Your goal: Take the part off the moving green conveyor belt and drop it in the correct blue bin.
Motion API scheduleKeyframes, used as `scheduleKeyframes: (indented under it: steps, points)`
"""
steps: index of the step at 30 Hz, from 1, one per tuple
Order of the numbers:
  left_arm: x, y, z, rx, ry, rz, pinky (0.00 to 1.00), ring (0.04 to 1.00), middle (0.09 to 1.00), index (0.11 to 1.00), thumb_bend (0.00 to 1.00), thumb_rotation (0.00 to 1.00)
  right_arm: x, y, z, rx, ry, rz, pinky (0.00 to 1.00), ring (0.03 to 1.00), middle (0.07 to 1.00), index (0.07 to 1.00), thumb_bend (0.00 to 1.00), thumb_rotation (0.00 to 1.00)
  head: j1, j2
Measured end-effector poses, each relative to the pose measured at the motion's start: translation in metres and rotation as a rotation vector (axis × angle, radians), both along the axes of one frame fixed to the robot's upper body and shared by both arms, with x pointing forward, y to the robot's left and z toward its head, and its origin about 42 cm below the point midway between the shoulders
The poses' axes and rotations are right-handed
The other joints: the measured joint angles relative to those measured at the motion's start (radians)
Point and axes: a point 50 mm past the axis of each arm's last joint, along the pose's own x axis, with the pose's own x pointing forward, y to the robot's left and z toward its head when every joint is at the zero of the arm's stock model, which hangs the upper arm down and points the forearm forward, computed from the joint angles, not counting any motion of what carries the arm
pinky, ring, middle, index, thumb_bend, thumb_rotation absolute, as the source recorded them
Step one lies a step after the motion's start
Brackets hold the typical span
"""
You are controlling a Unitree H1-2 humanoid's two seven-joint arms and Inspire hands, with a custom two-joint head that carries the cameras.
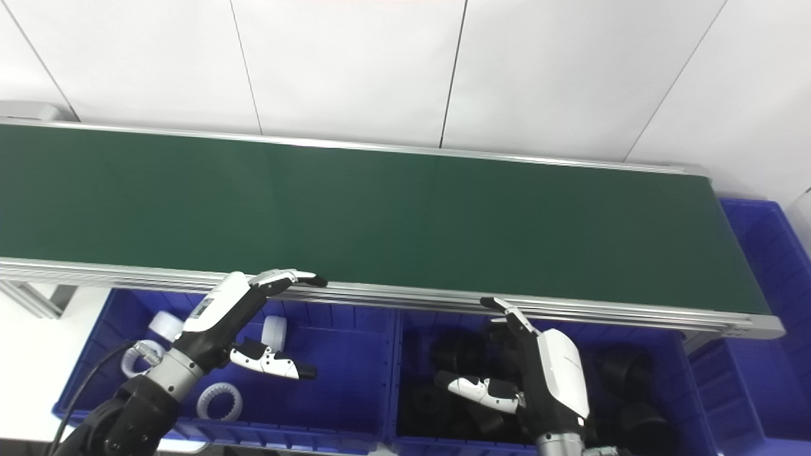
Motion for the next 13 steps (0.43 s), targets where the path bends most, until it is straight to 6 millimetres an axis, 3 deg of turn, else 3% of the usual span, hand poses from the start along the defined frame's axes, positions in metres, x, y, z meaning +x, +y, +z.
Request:
scheduleKeyframes:
  steps: [13]
  points:
    - [-0.003, -0.0007, -0.0046, 0.027, 0.025, 0.024, 0.92, 0.87, 0.823, 0.785, 0.86, 0.43, -0.001, -0.0015, -0.0006, -0.001, 0.004, -0.003, 0.61, 0.641, 0.655, 0.801, 0.76, 0.33, 0.009, -0.003]
